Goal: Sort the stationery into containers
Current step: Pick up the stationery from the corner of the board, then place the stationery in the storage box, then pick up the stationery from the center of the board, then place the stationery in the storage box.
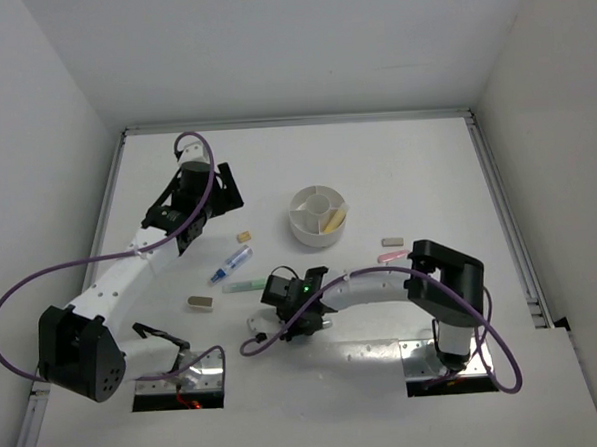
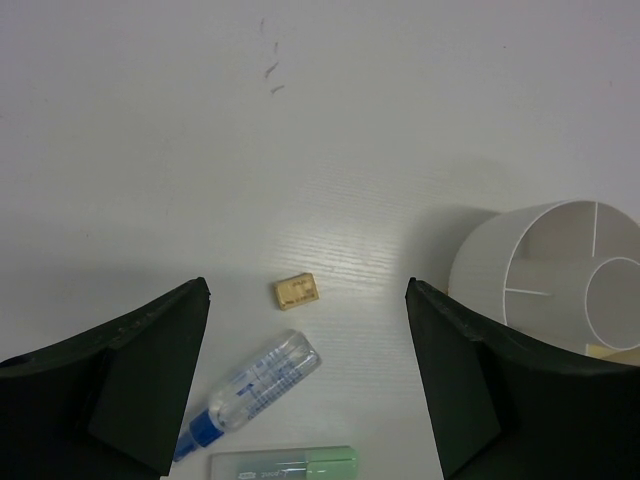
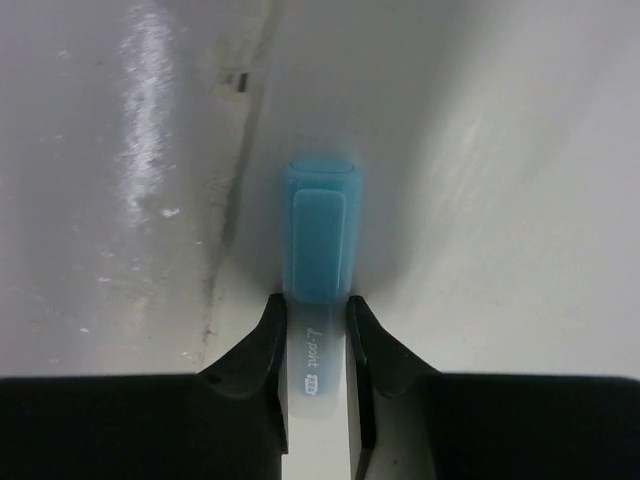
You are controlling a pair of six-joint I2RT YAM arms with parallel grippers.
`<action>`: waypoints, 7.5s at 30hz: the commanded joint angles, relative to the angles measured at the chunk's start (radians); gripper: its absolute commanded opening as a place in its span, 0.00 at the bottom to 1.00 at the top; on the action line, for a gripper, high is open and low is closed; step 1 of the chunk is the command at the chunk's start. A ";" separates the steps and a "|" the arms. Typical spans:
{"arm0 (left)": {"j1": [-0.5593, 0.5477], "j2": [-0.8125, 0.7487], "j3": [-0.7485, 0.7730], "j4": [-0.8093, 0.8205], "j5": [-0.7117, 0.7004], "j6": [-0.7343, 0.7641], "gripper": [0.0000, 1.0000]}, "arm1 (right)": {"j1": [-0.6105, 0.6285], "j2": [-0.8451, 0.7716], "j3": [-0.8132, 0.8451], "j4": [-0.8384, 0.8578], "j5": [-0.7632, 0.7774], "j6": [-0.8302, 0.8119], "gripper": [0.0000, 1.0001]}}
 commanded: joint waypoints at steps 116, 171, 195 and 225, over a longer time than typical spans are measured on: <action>0.008 -0.080 0.009 0.003 -0.131 -0.043 0.00 | -0.680 -0.215 0.255 0.093 -0.639 0.100 0.26; 0.026 -0.531 -0.031 -0.201 -0.807 -0.328 1.00 | -0.155 0.647 0.924 -0.352 -0.180 0.072 0.43; 0.026 -0.513 -0.049 -0.155 -0.742 -0.292 1.00 | -0.391 -0.288 0.213 0.306 0.424 0.419 0.00; 0.026 -0.429 -0.068 -0.096 -0.649 -0.246 0.98 | -0.810 -0.476 -0.616 1.771 -0.085 1.113 0.00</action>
